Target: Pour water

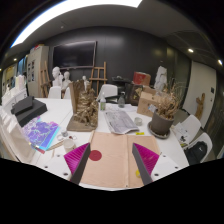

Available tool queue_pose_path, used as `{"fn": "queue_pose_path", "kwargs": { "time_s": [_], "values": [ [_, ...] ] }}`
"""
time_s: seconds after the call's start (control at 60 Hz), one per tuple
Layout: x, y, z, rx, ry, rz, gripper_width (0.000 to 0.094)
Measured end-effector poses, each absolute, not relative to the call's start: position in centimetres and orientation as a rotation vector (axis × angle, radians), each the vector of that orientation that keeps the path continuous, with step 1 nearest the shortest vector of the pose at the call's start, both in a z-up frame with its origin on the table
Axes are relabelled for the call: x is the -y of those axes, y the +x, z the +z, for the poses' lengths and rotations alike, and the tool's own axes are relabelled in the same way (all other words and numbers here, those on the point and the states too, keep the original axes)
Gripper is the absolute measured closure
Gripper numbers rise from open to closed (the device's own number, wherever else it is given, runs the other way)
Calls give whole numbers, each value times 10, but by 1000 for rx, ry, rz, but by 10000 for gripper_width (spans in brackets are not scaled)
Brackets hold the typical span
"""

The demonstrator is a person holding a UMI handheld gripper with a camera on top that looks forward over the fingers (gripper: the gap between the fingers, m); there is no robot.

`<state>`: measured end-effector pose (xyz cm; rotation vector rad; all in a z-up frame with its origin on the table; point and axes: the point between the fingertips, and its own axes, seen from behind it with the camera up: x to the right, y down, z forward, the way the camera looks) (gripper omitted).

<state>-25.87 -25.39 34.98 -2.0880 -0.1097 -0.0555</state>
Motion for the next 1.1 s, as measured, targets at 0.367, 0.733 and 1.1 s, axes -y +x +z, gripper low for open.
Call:
{"fn": "queue_pose_path", "kwargs": {
  "time_s": [0.367, 0.733, 1.1],
  "values": [
    [250, -239, 282, 89, -2153, -4, 75],
    [257, -173, 155, 18, -2157, 3, 71],
    [208, -63, 90, -79, -2027, -96, 75]
  ]
}}
